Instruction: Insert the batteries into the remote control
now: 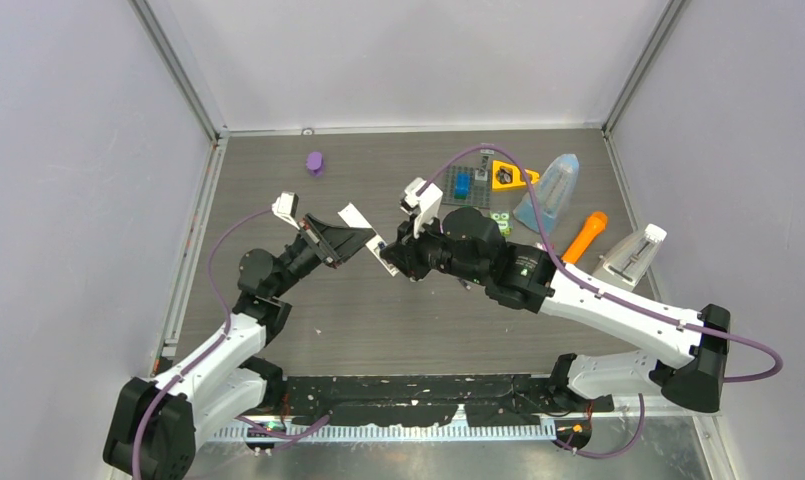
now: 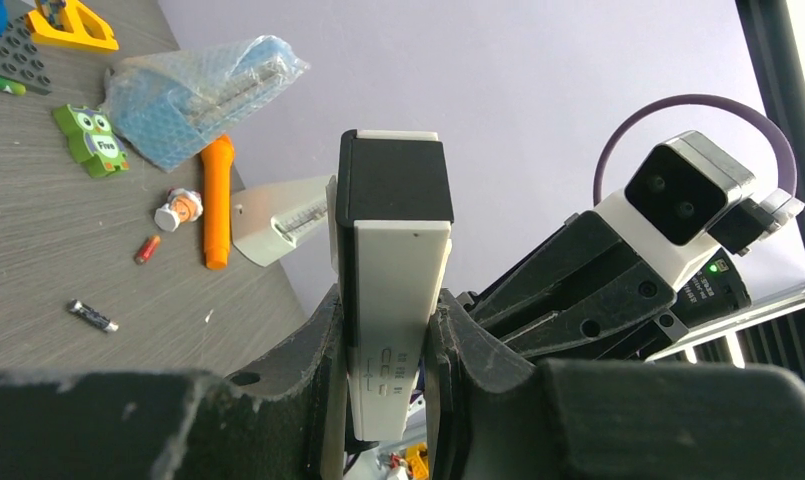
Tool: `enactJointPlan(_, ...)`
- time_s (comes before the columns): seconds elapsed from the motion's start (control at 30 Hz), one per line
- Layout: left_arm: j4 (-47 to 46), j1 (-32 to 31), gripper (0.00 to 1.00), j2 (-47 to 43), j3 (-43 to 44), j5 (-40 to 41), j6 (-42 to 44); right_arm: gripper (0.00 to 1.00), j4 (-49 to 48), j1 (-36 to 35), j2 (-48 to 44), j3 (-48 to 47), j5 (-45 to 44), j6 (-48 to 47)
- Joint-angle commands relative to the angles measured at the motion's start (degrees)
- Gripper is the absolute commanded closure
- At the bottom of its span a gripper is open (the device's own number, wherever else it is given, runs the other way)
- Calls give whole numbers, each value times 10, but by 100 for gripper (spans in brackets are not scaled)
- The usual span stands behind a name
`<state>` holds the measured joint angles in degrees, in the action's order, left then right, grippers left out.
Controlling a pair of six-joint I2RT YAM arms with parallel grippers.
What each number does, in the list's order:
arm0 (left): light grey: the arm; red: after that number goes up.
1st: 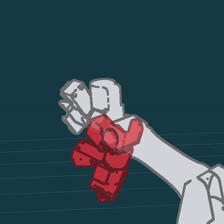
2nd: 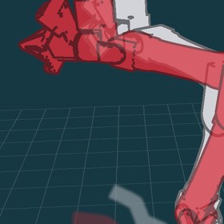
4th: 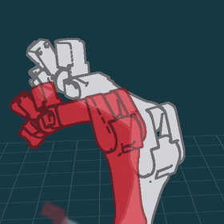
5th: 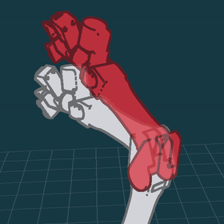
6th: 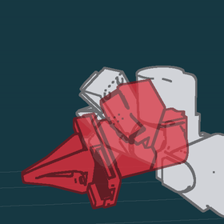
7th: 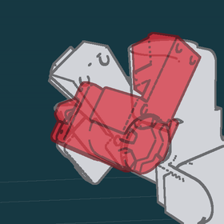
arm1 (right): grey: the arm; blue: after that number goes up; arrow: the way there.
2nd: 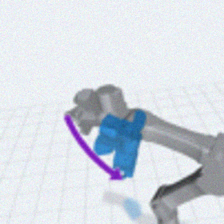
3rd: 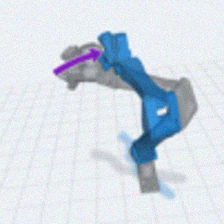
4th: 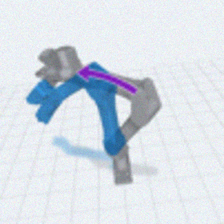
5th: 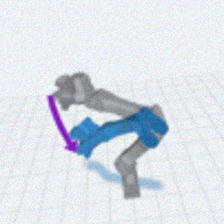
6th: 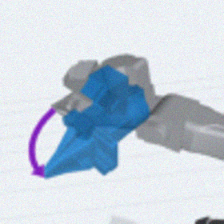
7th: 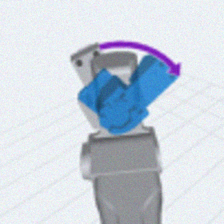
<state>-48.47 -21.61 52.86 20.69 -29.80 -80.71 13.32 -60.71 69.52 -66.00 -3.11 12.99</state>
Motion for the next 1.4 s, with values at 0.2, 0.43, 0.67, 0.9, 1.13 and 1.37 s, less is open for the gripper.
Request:
enactJointPlan(0.2,-32,2,100,-9,-4,9,-8,80,0,-9,6,-17,23,-34)
enactJointPlan(0.43,-37,2,100,-4,-6,9,-10,72,9,-11,8,-17,17,-42)
enactJointPlan(0.67,-43,2,100,0,-13,10,-5,49,18,-11,-11,-42,11,-10)
enactJointPlan(0.9,-49,2,100,1,-14,11,3,19,44,-4,-40,-82,-4,69)
enactJointPlan(1.13,-70,2,100,-5,-13,18,-3,3,146,32,5,-137,14,236)
enactJointPlan(1.37,-83,2,100,-18,-5,54,-12,5,64,69,-5,-71,66,373)
